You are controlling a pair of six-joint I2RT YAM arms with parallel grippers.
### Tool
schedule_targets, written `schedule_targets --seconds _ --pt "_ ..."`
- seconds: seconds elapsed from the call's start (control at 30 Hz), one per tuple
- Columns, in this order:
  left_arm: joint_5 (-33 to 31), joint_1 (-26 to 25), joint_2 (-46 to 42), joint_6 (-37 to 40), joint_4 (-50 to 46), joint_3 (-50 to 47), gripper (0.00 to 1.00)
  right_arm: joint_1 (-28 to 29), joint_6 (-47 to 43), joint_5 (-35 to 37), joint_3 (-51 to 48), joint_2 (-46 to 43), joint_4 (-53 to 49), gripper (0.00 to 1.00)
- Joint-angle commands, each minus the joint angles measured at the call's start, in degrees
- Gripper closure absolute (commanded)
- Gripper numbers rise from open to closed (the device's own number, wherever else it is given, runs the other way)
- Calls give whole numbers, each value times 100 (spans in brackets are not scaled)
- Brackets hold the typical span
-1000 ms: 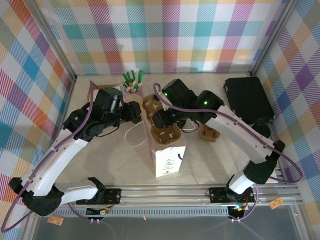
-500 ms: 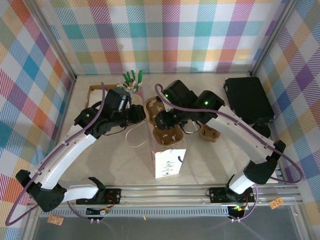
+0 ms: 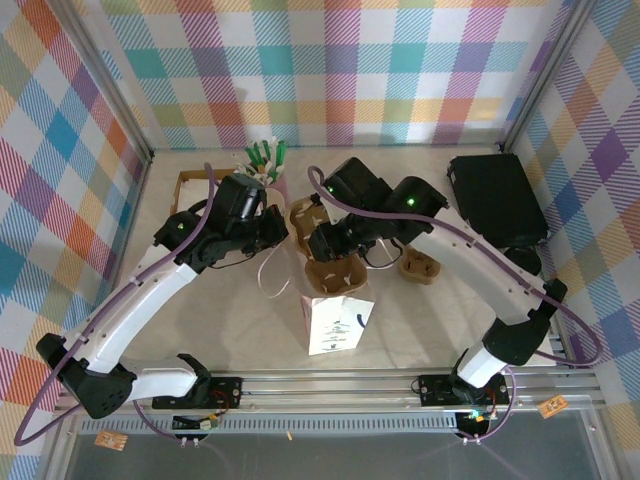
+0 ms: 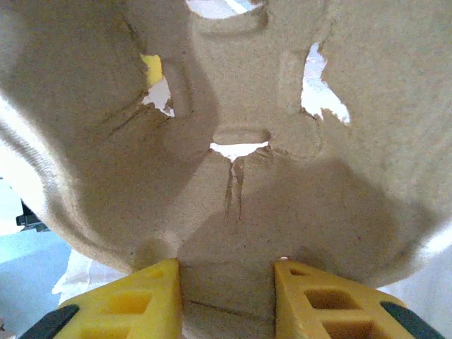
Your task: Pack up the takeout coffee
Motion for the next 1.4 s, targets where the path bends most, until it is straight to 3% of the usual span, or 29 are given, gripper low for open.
schedule_targets --seconds 0.0,0.57,0.87,1.2,1.37 --pt "-6 27 36 -72 -53 177 98 19 110 -121 31 179 -242 66" --pt "-325 26 -125 33 -106 202 96 21 79 -161 239 195 -626 67" --pt "-359 26 -151 163 85 207 90 19 -48 -487 159 90 -750 67" --pt "-211 25 -201 318 179 241 88 23 -74 -379 -62 196 -735 67" --pt "-253 34 -321 329 116 181 82 24 -29 -329 -113 300 -708 67"
